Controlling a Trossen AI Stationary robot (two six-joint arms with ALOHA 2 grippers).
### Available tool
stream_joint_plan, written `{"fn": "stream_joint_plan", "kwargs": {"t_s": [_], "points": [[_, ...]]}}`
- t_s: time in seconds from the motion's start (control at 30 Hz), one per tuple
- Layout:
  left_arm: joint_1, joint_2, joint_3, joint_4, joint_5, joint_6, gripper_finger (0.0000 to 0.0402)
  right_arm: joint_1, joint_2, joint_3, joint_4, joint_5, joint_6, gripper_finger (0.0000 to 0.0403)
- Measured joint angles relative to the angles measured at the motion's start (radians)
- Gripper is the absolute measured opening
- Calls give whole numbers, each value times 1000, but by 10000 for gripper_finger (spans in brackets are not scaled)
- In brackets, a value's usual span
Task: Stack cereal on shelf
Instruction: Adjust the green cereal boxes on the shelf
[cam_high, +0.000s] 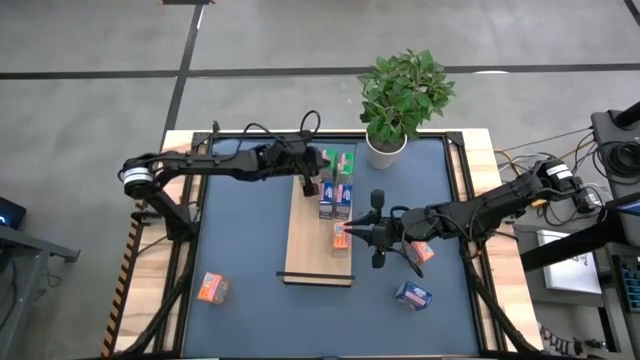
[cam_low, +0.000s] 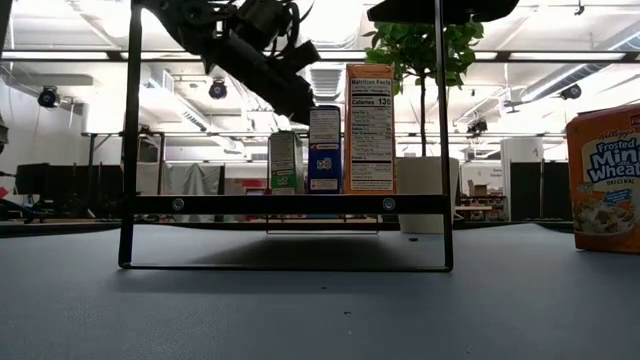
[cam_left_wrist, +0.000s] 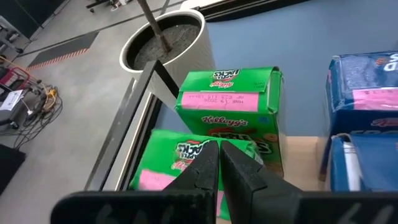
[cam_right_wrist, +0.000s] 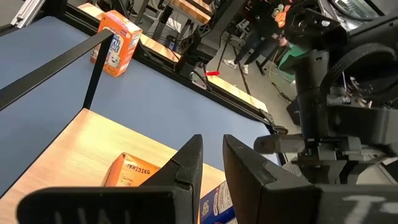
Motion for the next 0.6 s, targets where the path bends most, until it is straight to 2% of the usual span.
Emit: {"fn": "stream_joint_plan", "kwargs": {"t_s": [0.37,0.6], "points": [[-7,-37,0,-16,2,-16,0,0,0,0,0,0,3,54],[-6,0,-1,47,-5,-17,0,0,0,0,1,0,6,54]]}}
